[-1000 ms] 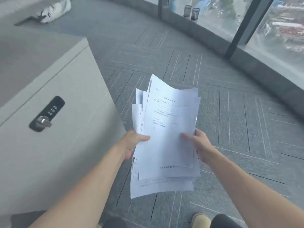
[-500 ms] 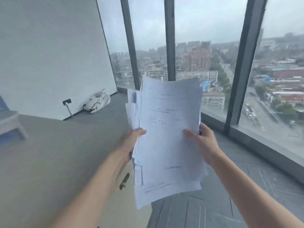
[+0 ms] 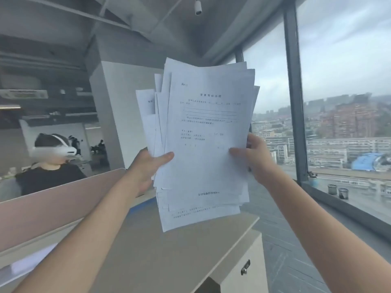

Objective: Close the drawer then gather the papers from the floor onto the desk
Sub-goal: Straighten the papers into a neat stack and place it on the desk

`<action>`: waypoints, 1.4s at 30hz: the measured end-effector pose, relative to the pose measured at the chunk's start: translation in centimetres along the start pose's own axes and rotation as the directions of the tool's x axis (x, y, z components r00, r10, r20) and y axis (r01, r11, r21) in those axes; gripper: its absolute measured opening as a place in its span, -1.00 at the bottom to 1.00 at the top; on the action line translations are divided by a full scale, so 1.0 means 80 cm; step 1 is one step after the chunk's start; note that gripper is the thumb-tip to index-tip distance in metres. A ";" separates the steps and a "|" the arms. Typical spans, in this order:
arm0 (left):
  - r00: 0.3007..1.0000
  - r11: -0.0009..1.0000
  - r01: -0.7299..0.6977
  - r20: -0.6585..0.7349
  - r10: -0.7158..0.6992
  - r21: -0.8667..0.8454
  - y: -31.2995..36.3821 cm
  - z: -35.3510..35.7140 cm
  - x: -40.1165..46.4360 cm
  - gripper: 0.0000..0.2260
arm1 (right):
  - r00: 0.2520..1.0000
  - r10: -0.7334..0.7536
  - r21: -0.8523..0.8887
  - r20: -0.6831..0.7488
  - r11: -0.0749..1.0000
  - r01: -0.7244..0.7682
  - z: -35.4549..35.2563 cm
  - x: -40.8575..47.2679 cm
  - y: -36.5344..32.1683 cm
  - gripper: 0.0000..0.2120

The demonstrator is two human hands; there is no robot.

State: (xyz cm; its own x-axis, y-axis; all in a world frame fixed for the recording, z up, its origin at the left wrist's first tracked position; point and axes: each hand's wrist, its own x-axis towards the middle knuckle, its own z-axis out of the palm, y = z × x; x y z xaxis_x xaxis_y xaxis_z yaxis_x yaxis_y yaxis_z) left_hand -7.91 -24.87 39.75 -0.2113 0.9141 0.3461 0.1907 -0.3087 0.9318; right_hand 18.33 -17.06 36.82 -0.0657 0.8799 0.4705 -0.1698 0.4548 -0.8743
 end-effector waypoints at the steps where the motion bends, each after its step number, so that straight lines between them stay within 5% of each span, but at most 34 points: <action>1: 0.999 1.000 -0.016 -0.033 0.016 0.012 0.017 -0.021 -0.011 -0.84 | 0.999 -0.029 0.007 0.044 1.000 0.029 0.019 0.000 -0.015 -0.67; 6: 0.978 0.997 -0.072 -0.191 0.078 0.041 0.090 -0.116 -0.062 -0.82 | 0.962 -0.177 0.115 0.210 0.981 0.155 0.115 -0.001 -0.079 -0.63; 16: 0.907 0.984 -0.123 -0.389 0.164 0.127 0.112 -0.273 -0.159 -0.65 | 0.892 -0.216 0.269 0.397 0.957 0.112 0.300 -0.030 -0.101 -0.60; 32: 0.821 0.993 0.117 -0.564 -0.092 0.008 -0.158 -0.388 -0.138 -0.82 | 0.837 0.100 0.243 0.538 0.933 -0.268 0.470 -0.035 0.183 -0.65; 42: 0.822 0.986 0.164 -0.547 -0.159 -0.041 -0.267 -0.383 -0.116 -0.73 | 0.812 0.158 0.168 0.561 0.940 -0.298 0.470 -0.025 0.292 -0.68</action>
State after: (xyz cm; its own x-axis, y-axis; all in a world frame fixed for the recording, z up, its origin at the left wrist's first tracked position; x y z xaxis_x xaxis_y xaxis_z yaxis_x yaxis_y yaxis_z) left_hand -39.39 -34.80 20.00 -0.7284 0.6566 0.1957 0.1141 -0.1654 0.9796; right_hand -22.51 -13.36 19.92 -0.6321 0.7095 0.3115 -0.3051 0.1417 -0.9417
